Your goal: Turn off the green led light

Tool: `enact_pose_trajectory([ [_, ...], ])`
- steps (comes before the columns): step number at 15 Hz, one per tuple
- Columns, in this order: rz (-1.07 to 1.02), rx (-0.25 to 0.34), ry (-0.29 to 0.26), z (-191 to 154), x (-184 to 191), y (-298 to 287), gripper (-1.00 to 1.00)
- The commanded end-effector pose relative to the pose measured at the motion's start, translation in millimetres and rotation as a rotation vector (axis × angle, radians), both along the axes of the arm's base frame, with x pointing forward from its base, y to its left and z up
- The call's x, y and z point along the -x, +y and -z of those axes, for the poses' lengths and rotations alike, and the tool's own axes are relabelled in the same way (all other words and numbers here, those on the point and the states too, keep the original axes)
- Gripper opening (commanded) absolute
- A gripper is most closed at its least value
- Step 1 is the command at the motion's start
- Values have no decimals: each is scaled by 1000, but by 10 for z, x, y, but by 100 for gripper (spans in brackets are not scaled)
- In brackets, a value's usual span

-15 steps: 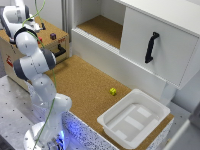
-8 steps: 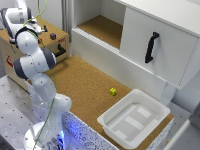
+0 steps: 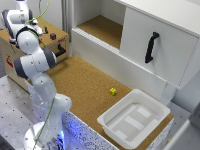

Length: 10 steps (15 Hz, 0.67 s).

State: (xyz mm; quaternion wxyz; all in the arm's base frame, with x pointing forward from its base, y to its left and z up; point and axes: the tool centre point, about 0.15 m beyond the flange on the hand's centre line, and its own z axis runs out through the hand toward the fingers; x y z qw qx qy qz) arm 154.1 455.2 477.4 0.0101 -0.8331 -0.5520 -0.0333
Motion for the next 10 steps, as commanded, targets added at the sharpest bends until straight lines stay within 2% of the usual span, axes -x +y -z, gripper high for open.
enact_pose_trajectory([
  [1, 10, 124, -64, -386, 39, 146, 100],
  [5, -22, 101, -50, -322, -252, 89, 100],
  [10, -87, 78, -71, -211, -1025, -189, 100],
])
